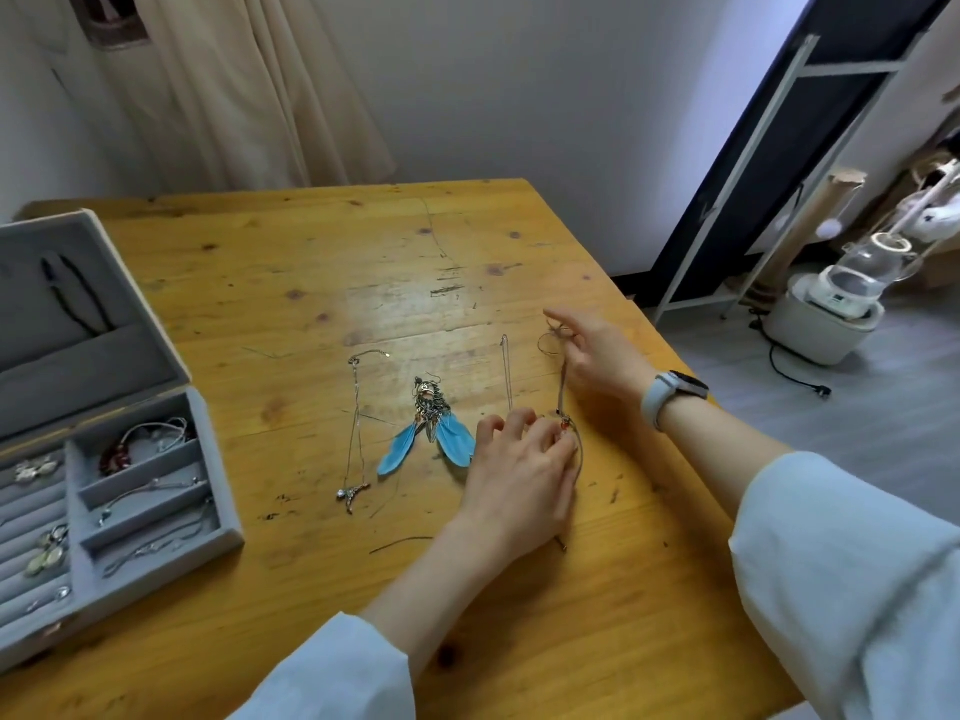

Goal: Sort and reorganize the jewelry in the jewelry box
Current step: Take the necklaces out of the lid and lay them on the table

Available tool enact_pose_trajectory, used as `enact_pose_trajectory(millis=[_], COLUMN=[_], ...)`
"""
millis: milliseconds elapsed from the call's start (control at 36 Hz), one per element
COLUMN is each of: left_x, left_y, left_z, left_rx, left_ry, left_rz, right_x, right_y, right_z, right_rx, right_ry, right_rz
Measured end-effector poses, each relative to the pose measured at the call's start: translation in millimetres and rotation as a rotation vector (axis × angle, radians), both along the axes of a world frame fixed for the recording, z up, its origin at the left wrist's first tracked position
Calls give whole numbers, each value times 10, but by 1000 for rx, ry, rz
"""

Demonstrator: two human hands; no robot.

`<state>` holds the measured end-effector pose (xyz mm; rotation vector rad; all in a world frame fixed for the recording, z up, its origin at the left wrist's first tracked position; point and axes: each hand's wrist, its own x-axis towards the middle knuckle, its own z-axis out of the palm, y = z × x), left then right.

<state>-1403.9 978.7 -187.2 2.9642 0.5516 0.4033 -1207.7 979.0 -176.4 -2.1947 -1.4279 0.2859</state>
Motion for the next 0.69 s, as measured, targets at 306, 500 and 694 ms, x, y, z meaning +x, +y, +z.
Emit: enact_pose_trajectory(millis=[306,500,694], left_x=[8,-68,-451], left_y=[-4,46,289], left_z=[2,106,270], left_rx=[-34,-77,-81], left_ry=[62,63,-33], left_rz=[-39,-33,127], right_x=[-110,-159,-446], right_y=[-356,-143,-109], right_z=[-206,13,160], right_rx=[-323,-409,-30], right_ry=[-222,-147,-107], right_rz=[21,108,-42])
